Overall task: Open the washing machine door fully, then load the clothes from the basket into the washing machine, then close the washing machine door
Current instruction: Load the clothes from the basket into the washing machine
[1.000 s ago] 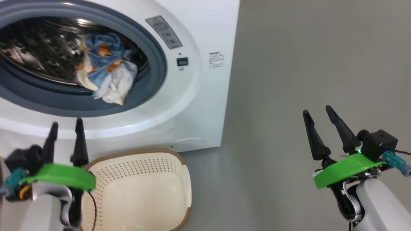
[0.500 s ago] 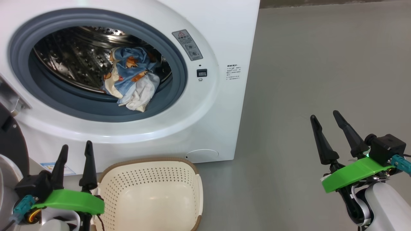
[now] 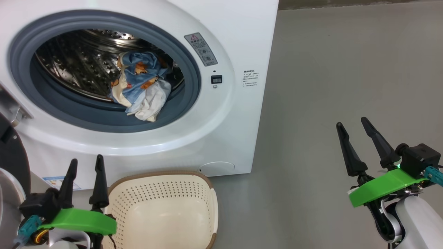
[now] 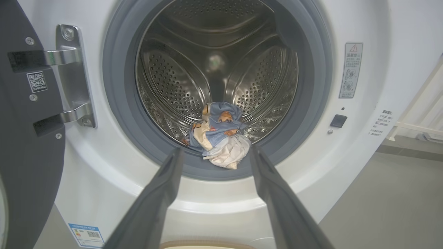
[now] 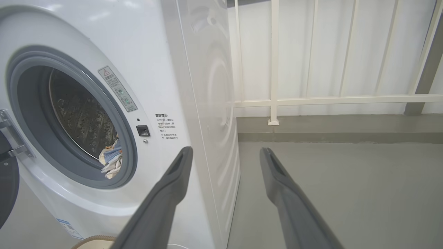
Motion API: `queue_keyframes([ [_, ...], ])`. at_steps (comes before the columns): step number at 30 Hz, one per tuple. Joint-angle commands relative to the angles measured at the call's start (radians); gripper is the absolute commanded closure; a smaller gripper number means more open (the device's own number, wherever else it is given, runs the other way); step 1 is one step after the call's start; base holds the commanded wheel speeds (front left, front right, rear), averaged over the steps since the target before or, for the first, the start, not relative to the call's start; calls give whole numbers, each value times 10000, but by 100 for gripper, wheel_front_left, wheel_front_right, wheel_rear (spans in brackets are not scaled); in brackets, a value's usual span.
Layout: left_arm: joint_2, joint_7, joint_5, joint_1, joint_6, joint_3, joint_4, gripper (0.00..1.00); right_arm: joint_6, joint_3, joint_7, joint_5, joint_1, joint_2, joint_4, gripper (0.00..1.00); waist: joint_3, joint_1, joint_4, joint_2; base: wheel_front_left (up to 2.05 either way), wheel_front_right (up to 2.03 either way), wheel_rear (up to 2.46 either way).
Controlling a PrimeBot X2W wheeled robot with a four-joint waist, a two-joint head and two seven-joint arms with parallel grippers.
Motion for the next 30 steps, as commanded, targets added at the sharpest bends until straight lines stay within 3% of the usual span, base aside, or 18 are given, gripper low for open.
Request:
queue_keyframes([
  [1, 209, -62, 110, -79, 17, 334, -309, 0, 44, 125, -49, -40, 141, -166, -289, 0, 9, 0, -15, -1, 0, 0, 0],
  [15, 256, -44, 119, -614, 15, 291, -242, 0, 44, 77, -49, -153, -74, -135, -601, 0, 547, 0, -178, -1, 0, 0, 0],
  [23, 426, -26, 94, -2164, -17, 18, 442, 0, 44, -31, -49, -423, -322, 61, -1132, 0, 1491, 0, -393, -1, 0, 0, 0],
  [30, 827, 203, 35, -3964, -47, -295, 1947, 0, 44, -92, -49, -536, -637, 376, -1775, 0, 2518, 0, -758, -1, 0, 0, 0],
])
